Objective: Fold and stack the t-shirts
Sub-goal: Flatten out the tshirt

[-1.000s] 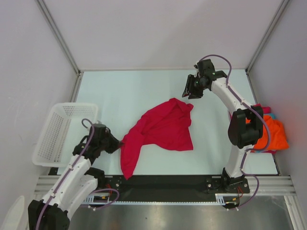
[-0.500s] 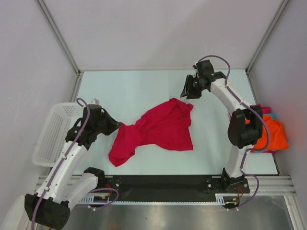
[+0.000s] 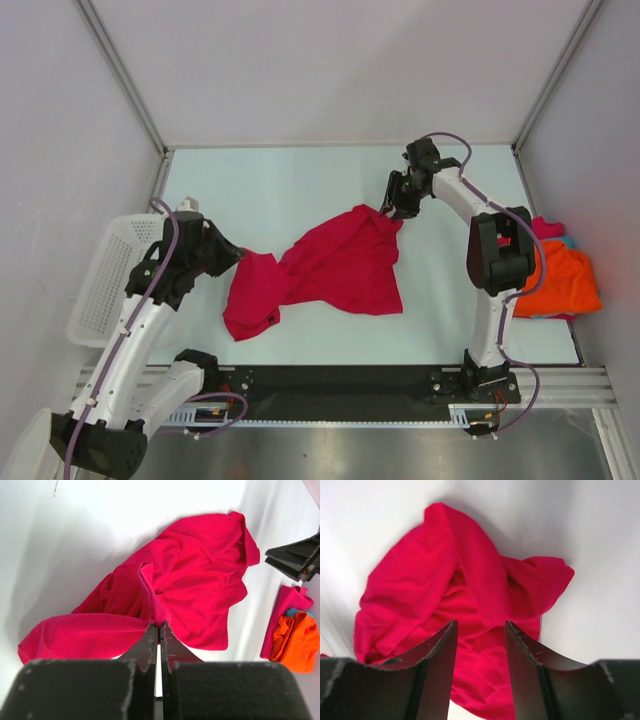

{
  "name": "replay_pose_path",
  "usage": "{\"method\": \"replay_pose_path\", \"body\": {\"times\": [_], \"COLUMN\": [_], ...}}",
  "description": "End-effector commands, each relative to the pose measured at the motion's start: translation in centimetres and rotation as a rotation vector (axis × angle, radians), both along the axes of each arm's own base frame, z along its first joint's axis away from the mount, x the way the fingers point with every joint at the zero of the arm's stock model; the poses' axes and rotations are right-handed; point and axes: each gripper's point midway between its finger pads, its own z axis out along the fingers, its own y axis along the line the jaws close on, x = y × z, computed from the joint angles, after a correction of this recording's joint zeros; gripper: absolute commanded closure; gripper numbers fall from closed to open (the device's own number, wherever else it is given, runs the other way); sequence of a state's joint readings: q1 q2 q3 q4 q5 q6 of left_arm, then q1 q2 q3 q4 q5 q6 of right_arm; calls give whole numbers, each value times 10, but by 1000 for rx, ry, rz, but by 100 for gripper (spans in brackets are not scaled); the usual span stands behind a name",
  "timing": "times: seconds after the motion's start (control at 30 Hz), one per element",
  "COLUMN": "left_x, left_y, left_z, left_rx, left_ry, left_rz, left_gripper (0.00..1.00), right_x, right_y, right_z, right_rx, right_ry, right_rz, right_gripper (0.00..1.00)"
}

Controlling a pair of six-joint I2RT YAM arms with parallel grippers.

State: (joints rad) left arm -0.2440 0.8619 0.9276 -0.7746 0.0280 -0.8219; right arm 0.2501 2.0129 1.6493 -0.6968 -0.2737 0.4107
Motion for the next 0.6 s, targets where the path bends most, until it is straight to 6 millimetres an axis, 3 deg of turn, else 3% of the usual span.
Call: {"method": "replay_pose_path", "body": {"times": [0.0,0.57], "left_x": [1,-3], "left_y": [6,11], "left_z": [11,4], "left_rx": [15,2], "left_ry": [-40,-41], "left_rz": [-1,-5], "left_gripper": [100,100], "right_x": [-2,-17], "right_y": [4,2], "right_z": [-12,-42], "right_rx": [-35,-131], "right_ry": [9,65], "right_rz": [12,30], "right_gripper": [52,52]}}
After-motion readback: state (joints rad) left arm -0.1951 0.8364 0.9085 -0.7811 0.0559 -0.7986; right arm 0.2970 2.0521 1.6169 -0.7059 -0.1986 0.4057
